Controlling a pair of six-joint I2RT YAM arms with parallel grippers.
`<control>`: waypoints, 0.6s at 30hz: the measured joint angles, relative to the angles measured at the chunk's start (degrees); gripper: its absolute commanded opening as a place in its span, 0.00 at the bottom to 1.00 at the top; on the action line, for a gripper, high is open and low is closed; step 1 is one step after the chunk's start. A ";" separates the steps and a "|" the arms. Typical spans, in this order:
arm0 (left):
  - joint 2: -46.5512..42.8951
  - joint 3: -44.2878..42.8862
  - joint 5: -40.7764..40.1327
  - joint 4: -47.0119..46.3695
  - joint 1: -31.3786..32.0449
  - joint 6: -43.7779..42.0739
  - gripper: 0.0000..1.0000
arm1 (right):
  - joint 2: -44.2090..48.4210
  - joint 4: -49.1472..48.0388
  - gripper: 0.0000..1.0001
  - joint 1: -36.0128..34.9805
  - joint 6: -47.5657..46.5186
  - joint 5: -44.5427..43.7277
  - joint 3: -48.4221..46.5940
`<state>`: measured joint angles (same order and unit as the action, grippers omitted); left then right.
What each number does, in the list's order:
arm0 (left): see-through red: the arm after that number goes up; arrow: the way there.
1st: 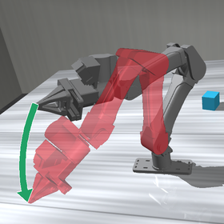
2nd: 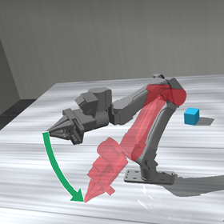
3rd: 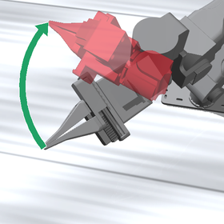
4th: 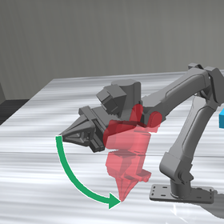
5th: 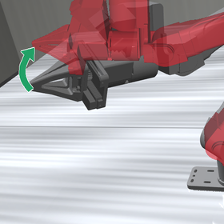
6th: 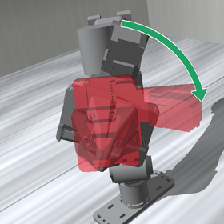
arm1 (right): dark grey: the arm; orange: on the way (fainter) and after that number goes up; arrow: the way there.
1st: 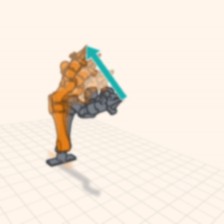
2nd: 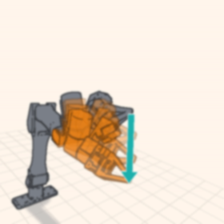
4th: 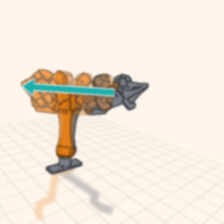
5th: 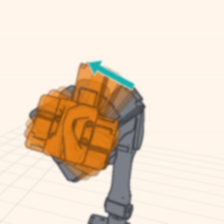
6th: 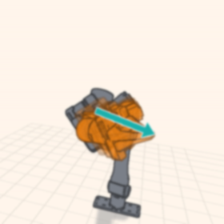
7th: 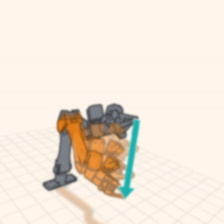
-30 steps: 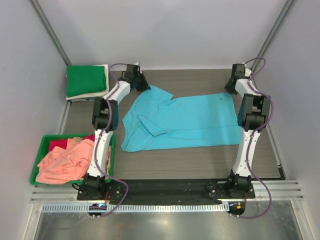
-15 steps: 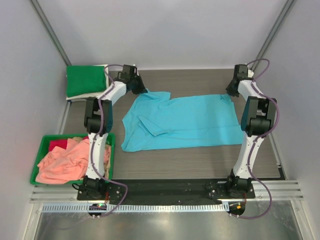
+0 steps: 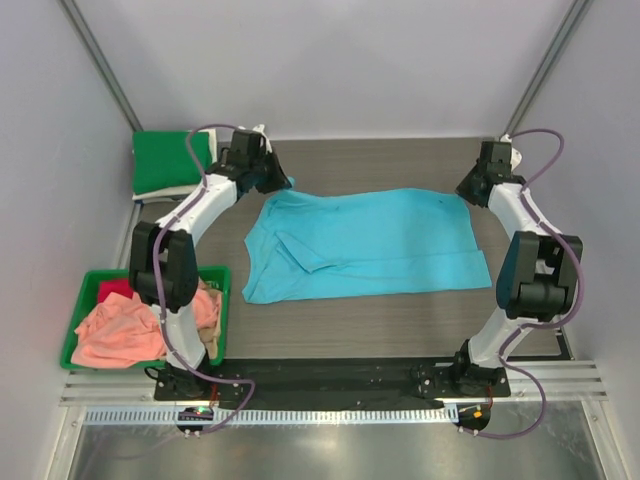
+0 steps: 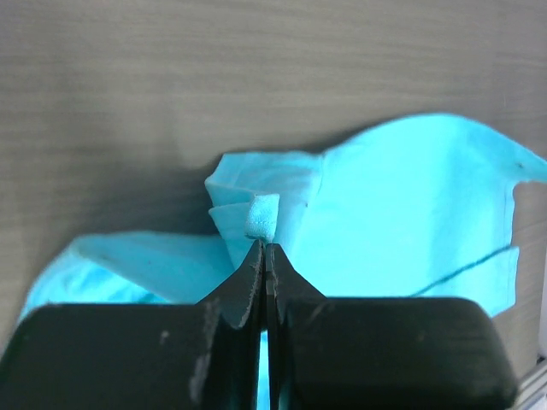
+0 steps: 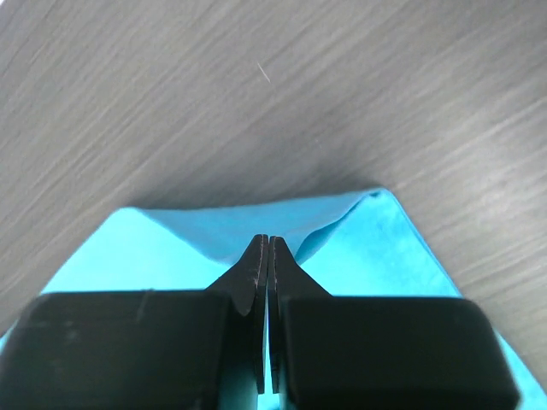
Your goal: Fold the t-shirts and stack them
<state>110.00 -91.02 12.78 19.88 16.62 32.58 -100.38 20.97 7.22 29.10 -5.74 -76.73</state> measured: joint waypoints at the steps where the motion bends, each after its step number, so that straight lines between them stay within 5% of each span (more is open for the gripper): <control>1: -1.84 2.08 -0.39 0.13 0.50 -0.11 0.00 | 0.92 -0.07 0.01 0.00 0.04 0.13 1.36; 18: -25.55 26.38 -6.86 2.10 3.45 -0.70 0.00 | 9.53 -3.02 0.01 7.78 3.56 3.02 14.88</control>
<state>84.44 -64.64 5.91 21.98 20.08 31.88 -90.85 17.96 15.00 32.67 -2.72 -61.84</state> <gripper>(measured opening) 0.005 0.023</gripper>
